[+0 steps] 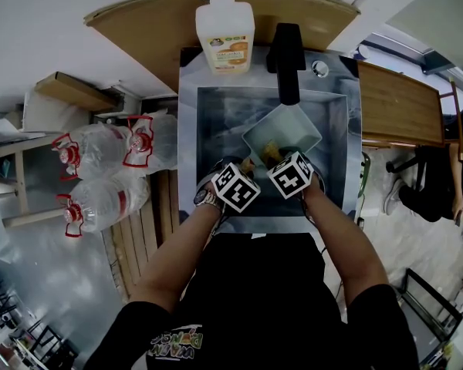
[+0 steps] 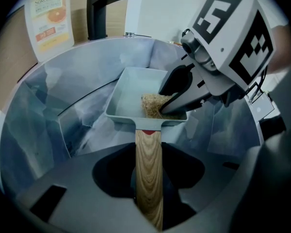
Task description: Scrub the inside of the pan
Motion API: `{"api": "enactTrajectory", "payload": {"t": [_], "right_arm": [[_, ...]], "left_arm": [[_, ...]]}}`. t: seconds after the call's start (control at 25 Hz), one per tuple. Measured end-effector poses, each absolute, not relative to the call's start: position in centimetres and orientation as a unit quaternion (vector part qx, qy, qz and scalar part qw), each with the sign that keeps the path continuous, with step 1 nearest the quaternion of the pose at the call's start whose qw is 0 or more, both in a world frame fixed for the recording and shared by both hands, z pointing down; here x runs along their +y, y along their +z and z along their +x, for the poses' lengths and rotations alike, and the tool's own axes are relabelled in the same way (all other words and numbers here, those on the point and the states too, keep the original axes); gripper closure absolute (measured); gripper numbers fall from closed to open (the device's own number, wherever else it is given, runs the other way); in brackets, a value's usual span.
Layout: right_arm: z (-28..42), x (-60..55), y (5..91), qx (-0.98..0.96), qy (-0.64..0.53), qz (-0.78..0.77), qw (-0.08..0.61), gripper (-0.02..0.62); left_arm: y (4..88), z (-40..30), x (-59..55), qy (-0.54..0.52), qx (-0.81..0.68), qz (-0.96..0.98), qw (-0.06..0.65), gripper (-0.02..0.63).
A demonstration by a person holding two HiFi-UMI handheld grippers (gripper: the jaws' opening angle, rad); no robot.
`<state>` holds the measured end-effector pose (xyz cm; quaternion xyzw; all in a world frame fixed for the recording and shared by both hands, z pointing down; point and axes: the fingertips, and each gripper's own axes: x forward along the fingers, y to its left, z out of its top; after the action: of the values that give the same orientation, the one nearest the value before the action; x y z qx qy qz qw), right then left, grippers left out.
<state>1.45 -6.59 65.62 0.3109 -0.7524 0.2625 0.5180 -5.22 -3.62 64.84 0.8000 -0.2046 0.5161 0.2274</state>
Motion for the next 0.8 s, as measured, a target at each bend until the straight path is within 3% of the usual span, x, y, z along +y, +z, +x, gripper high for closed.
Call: {"api": "enactTrajectory", "payload": {"t": [0.8], "right_arm": [[8.7,-11.1,65.7,-0.708,0.226,0.381,0.550,0.449]], "left_arm": [[64.9,-5.3,-3.7,0.515,-0.208,0.799,0.233,0.436]]}}
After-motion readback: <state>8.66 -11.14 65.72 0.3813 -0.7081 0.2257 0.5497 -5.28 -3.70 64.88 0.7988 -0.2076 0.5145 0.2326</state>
